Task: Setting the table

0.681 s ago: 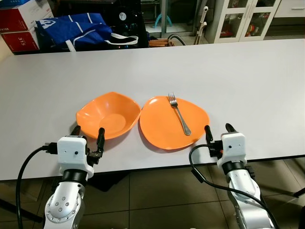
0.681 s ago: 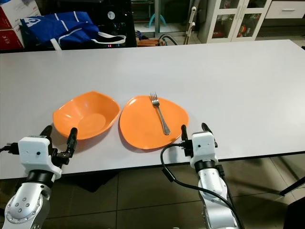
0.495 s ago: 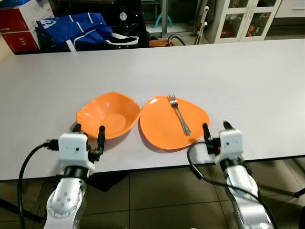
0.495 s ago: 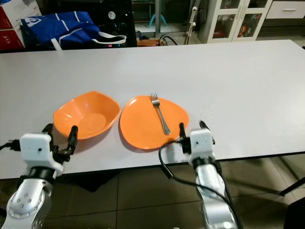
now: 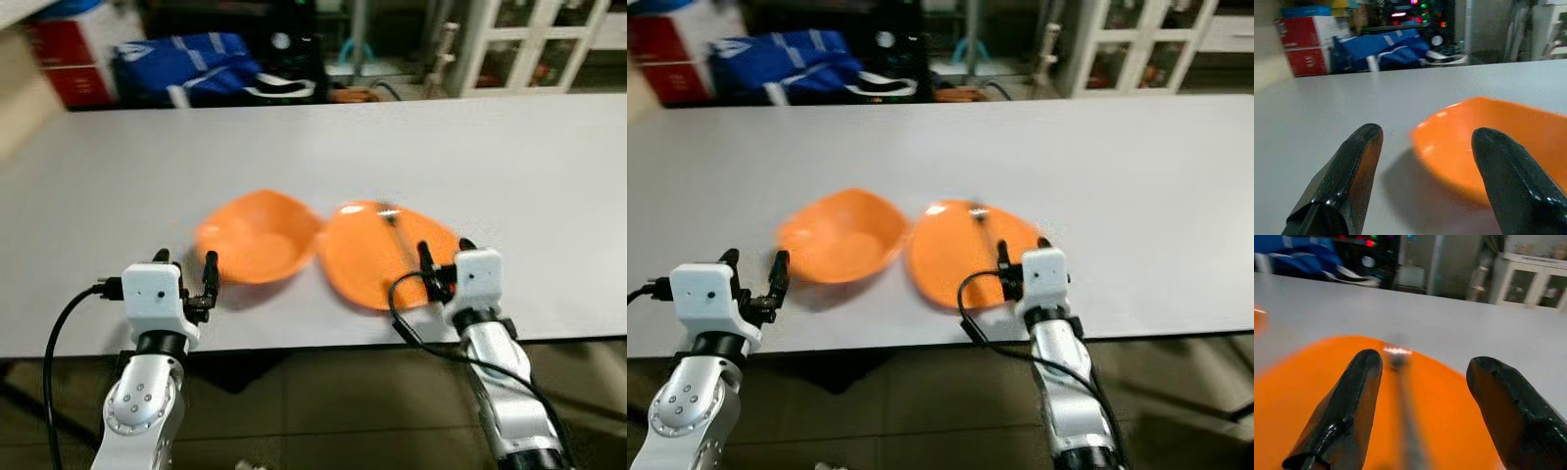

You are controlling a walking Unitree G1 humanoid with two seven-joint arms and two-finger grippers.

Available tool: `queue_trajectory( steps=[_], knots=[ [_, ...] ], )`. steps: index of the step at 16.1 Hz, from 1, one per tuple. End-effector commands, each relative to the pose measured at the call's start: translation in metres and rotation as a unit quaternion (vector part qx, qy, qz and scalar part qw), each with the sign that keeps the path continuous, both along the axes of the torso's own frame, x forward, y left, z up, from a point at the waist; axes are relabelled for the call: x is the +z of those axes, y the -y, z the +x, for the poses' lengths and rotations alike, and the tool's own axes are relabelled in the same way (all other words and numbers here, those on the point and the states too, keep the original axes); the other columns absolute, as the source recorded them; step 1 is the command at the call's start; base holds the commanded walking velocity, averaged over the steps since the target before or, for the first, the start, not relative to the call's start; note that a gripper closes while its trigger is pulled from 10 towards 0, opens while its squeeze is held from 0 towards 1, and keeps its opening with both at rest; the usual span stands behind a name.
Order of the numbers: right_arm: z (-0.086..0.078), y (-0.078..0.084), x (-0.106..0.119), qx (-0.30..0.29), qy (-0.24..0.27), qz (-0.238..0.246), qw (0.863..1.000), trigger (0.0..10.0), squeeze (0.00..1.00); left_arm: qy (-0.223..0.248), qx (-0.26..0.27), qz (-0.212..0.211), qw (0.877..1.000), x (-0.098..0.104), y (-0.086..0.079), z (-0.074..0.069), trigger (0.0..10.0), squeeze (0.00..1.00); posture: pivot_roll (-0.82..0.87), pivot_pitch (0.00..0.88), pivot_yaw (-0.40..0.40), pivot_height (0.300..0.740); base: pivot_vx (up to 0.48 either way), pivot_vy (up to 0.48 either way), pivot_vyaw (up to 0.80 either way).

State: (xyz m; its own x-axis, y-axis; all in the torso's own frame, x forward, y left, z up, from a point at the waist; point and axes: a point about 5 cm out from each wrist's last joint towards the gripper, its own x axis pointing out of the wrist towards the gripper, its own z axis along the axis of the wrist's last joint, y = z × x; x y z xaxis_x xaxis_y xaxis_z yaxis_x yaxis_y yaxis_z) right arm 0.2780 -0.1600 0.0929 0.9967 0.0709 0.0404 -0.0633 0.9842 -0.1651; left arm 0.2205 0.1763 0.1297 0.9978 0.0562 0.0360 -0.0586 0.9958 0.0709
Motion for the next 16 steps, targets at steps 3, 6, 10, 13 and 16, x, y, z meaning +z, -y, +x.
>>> queue_trajectory(
  steps=[3, 6, 10, 13, 16],
  knots=[
    [0.003, -0.003, -0.002, 0.006, -0.013, 0.001, 1.000, 10.0, 0.00, -0.002, 0.010, 0.001, 1.000, 0.002, -0.003, 0.001, 10.0, 0.00, -0.08, 0.000, 0.060, 0.740, 0.000, 0.472, 0.67],
    [0.003, -0.004, -0.006, 0.010, -0.023, 0.001, 1.000, 10.0, 0.00, -0.004, 0.010, 0.000, 1.000, 0.002, -0.002, 0.001, 10.0, 0.00, -0.08, 0.000, 0.060, 0.740, 0.000, 0.474, 0.00],
    [0.005, -0.008, -0.006, 0.019, -0.024, 0.001, 1.000, 10.0, 0.00, -0.013, 0.006, -0.004, 1.000, 0.001, -0.004, 0.004, 10.0, 0.00, -0.08, 0.000, 0.061, 0.740, 0.000, 0.478, 0.00],
    [0.006, -0.009, -0.005, 0.019, -0.020, -0.003, 1.000, 10.0, 0.00, -0.016, 0.000, -0.004, 1.000, 0.002, -0.005, 0.010, 10.0, 0.00, -0.08, 0.000, 0.065, 0.740, 0.000, 0.480, 0.00],
    [0.005, -0.012, -0.008, 0.024, -0.025, 0.000, 0.999, 10.0, 0.00, -0.016, -0.005, -0.004, 1.000, 0.003, -0.005, 0.011, 10.0, 0.00, -0.08, 0.000, 0.068, 0.740, 0.000, 0.480, -0.26]
  ],
)
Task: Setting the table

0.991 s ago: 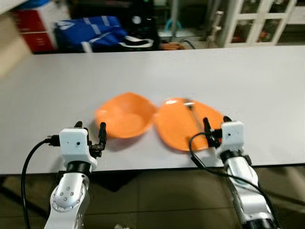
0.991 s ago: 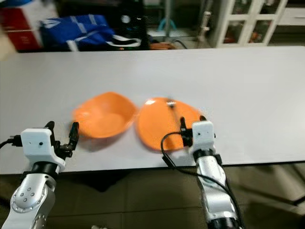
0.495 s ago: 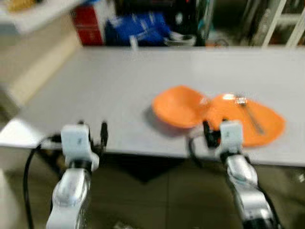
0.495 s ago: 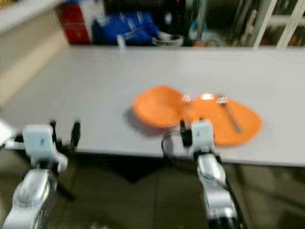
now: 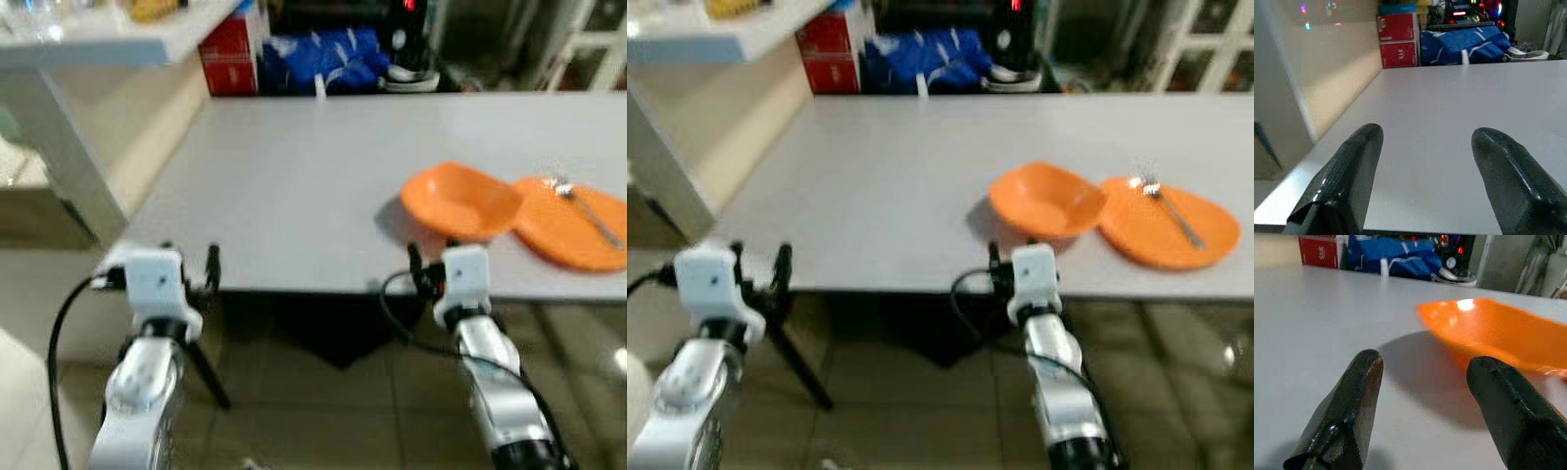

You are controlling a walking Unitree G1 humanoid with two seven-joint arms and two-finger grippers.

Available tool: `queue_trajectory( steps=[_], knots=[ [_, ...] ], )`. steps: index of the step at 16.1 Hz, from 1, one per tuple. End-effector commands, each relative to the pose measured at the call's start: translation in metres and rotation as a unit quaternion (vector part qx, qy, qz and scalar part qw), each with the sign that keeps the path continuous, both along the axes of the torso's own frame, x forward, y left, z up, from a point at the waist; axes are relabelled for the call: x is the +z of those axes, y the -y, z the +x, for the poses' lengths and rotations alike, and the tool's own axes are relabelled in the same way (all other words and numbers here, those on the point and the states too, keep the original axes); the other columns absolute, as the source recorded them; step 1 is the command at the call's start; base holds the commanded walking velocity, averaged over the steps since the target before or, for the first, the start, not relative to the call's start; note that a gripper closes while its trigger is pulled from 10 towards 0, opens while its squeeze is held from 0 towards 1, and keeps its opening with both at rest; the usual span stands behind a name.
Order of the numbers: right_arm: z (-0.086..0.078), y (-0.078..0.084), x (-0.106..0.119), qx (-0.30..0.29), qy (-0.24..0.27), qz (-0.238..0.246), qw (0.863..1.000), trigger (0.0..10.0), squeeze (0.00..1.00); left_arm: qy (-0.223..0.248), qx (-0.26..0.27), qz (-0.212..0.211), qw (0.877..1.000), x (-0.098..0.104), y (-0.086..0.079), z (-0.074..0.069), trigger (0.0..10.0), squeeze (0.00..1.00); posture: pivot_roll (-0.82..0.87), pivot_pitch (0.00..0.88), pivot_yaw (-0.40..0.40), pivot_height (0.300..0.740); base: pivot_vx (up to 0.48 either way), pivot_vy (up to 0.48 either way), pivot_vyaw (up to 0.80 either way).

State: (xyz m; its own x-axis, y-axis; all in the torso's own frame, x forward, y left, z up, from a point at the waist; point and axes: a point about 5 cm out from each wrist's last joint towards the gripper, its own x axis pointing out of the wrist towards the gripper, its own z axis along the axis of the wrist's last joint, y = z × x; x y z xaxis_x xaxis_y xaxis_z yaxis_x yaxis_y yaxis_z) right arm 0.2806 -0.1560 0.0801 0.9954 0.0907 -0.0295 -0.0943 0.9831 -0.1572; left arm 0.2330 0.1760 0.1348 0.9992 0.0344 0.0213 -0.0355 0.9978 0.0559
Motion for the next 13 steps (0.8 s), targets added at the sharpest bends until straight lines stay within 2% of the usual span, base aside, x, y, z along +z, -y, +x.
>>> queue_trajectory(
  steps=[1, 13],
  knots=[
    [0.002, -0.008, 0.005, 0.017, 0.011, -0.002, 1.000, 10.0, 0.00, -0.008, 0.005, 0.004, 1.000, -0.002, -0.004, -0.001, 10.0, 0.00, -0.08, 0.000, 0.068, 0.740, 0.000, 0.480, 0.00],
    [0.003, -0.013, 0.003, 0.030, 0.012, -0.006, 0.999, 10.0, 0.00, -0.008, 0.009, 0.006, 1.000, 0.002, -0.012, 0.009, 10.0, 0.00, -0.08, 0.000, 0.067, 0.740, 0.000, 0.480, 0.00]
  ],
)
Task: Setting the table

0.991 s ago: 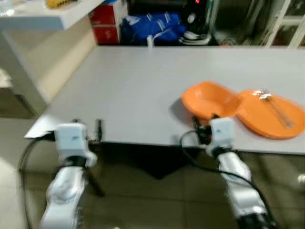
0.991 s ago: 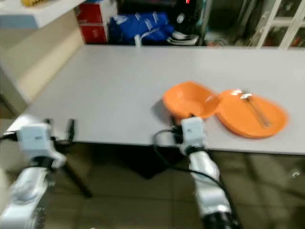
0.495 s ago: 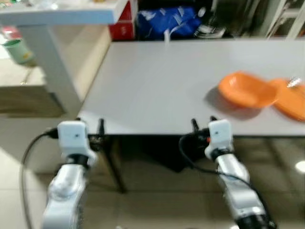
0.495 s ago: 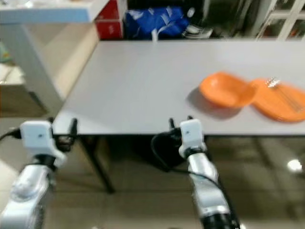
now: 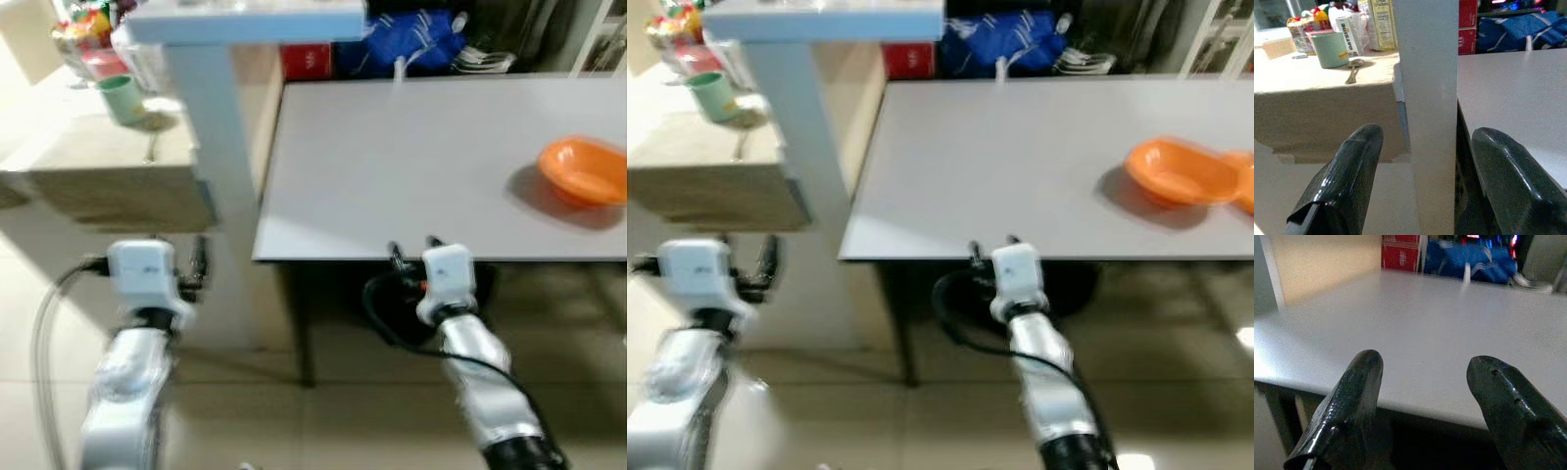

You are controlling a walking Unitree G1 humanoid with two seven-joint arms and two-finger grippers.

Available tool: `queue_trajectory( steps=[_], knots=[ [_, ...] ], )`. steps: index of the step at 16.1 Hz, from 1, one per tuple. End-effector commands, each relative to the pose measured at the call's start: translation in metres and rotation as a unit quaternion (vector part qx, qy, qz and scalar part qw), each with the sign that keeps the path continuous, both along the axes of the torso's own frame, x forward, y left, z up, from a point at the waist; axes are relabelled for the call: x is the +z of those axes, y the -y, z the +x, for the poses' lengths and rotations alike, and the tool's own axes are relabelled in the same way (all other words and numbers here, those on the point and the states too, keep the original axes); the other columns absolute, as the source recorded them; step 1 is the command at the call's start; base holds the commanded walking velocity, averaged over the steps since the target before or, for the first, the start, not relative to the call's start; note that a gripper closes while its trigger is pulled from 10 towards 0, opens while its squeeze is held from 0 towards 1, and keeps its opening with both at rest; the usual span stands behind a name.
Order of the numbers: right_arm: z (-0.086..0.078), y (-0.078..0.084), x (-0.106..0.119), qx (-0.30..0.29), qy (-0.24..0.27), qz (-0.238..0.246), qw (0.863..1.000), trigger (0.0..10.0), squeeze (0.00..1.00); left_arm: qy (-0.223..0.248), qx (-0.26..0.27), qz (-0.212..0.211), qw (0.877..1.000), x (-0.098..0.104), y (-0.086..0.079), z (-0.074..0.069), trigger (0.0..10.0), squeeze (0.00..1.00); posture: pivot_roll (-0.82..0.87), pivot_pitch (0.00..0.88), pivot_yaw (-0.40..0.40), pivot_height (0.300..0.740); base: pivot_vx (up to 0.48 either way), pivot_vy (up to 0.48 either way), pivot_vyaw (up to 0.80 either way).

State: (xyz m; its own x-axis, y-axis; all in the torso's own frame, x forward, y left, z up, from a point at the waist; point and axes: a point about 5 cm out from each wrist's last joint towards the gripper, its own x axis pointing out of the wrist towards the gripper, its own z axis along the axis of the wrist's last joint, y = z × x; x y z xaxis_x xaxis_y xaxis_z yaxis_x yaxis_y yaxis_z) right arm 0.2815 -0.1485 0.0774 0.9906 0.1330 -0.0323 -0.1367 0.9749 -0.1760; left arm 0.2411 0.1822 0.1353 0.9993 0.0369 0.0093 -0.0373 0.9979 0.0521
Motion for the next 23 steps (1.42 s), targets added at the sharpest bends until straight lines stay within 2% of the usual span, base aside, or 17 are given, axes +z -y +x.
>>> queue_trajectory(
  steps=[1, 12, 14, 15, 20, 21, 23],
  knots=[
    [0.003, -0.006, 0.005, 0.010, 0.012, 0.004, 1.000, 10.0, 0.00, 0.000, 0.008, 0.008, 1.000, 0.002, -0.006, 0.002, 10.0, 0.00, -0.08, 0.000, 0.067, 0.740, 0.000, 0.480, 0.00],
    [0.004, -0.013, 0.005, 0.022, 0.016, 0.010, 1.000, 10.0, 0.00, 0.000, 0.020, 0.016, 1.000, 0.003, -0.011, 0.007, 10.0, 0.00, -0.07, 0.000, 0.072, 0.740, 0.000, 0.480, 0.00],
    [0.004, -0.014, 0.006, 0.022, 0.017, 0.010, 1.000, 10.0, 0.00, -0.004, 0.020, 0.018, 1.000, 0.002, -0.010, 0.008, 10.0, 0.00, -0.07, 0.000, 0.074, 0.740, 0.000, 0.000, 0.00],
    [0.005, -0.014, 0.007, 0.024, 0.021, 0.008, 0.999, 10.0, 0.00, 0.001, 0.019, 0.033, 0.999, 0.004, -0.009, 0.009, 10.0, 0.00, -0.07, 0.000, 0.075, 0.740, 0.000, 0.000, 0.00],
    [0.011, -0.014, 0.007, 0.000, 0.015, -0.030, 0.999, 10.0, 0.00, 0.009, 0.018, 0.038, 0.999, 0.008, -0.009, 0.012, 10.0, 0.00, -0.07, 0.000, 0.078, 0.740, 0.364, 0.313, 0.00],
    [0.012, -0.015, 0.007, 0.000, 0.016, -0.024, 1.000, 10.0, 1.00, 0.009, 0.016, 0.040, 0.999, 0.008, -0.009, 0.012, 10.0, 0.00, -0.07, 0.000, 0.078, 0.740, 0.360, 0.315, 0.00],
    [0.012, -0.017, 0.007, 0.006, 0.017, -0.023, 1.000, 10.0, 1.00, 0.013, 0.008, 0.046, 0.999, 0.010, -0.006, 0.012, 10.0, 0.00, -0.07, 0.000, 0.079, 0.740, 0.416, 0.141, 0.00]
  ],
)
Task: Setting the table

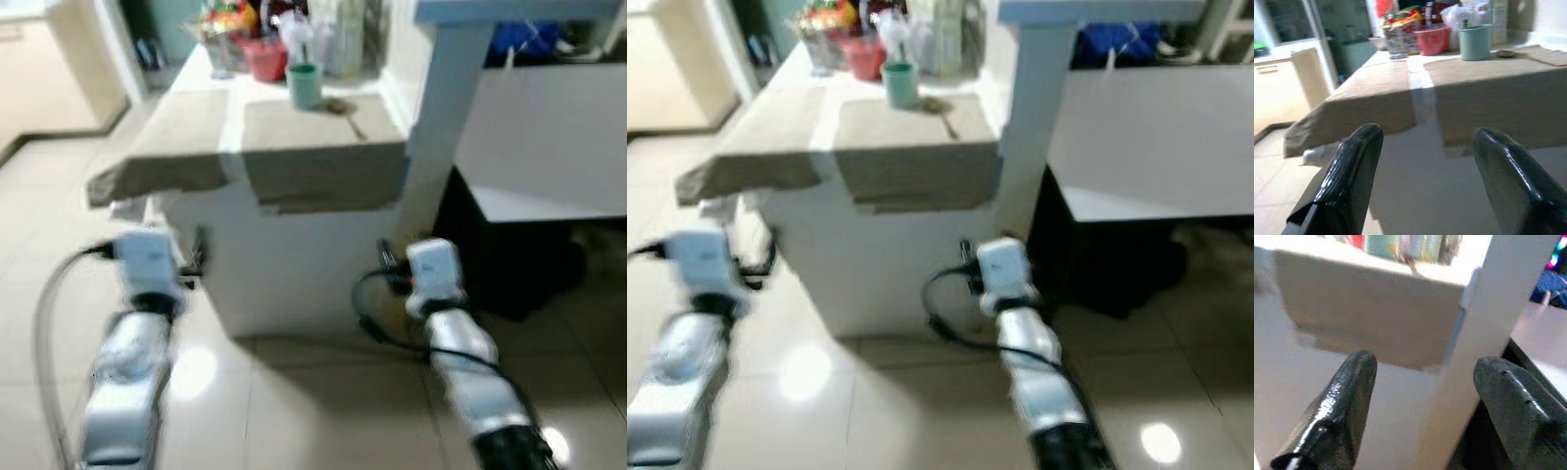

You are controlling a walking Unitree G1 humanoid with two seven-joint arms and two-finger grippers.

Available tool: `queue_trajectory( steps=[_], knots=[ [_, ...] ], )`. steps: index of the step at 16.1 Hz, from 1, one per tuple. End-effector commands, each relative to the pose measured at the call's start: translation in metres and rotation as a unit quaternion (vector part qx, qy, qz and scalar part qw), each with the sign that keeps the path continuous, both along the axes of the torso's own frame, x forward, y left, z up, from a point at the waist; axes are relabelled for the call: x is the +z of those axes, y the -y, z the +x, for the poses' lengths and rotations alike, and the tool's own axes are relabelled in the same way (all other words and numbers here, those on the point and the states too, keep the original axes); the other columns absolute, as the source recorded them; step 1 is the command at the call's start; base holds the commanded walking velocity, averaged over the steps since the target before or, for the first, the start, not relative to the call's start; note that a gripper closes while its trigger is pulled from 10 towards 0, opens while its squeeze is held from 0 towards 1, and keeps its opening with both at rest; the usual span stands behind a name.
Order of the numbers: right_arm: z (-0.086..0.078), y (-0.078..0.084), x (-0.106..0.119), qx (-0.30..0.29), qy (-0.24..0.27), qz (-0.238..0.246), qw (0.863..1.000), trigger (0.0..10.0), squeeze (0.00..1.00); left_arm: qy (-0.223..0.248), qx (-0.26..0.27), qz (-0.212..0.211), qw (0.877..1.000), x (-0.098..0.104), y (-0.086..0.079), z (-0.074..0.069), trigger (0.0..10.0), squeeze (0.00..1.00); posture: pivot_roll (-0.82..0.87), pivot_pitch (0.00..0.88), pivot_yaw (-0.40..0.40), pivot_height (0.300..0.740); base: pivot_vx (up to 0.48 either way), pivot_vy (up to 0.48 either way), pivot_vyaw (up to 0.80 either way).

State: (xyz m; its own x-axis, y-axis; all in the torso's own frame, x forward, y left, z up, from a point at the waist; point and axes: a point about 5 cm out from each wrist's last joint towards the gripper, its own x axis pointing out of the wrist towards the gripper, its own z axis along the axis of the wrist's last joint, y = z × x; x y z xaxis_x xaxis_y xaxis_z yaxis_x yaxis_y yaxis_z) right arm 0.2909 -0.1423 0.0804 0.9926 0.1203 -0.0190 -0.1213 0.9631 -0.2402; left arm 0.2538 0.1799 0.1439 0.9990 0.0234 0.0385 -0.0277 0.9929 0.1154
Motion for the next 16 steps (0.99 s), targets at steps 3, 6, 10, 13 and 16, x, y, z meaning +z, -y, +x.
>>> queue_trajectory(
  steps=[3, 6, 10, 13, 16],
  knots=[
    [0.004, -0.017, 0.012, 0.022, 0.035, -0.007, 0.999, 10.0, 0.00, 0.004, -0.002, 0.022, 1.000, 0.005, -0.003, 0.001, 10.0, 0.00, -0.07, 0.000, 0.084, 0.740, 0.476, 0.000, 0.00],
    [0.007, -0.019, 0.017, 0.021, 0.048, -0.011, 0.999, 10.0, 0.00, 0.006, -0.010, 0.027, 1.000, 0.006, 0.000, 0.002, 10.0, 0.00, -0.07, 0.000, 0.083, 0.740, 0.480, 0.000, 0.00],
    [0.009, -0.021, 0.018, 0.022, 0.054, -0.014, 0.998, 10.0, 0.00, 0.009, -0.025, 0.037, 0.999, 0.006, 0.006, 0.002, 10.0, 0.00, -0.07, 0.000, 0.082, 0.740, 0.417, -0.079, 0.00],
    [0.010, -0.025, 0.020, 0.028, 0.057, -0.007, 0.998, 10.0, 0.00, 0.010, -0.031, 0.055, 0.998, 0.007, 0.008, 0.002, 10.0, 0.00, -0.06, 0.000, 0.083, 0.740, 0.087, -0.423, 0.00],
    [0.014, -0.032, 0.031, 0.037, 0.077, 0.001, 0.996, 10.0, 0.00, 0.009, -0.036, 0.054, 0.998, 0.006, 0.010, 0.002, 10.0, 0.00, -0.06, 0.000, 0.080, 0.740, 0.000, -0.447, 0.00]
  ],
)
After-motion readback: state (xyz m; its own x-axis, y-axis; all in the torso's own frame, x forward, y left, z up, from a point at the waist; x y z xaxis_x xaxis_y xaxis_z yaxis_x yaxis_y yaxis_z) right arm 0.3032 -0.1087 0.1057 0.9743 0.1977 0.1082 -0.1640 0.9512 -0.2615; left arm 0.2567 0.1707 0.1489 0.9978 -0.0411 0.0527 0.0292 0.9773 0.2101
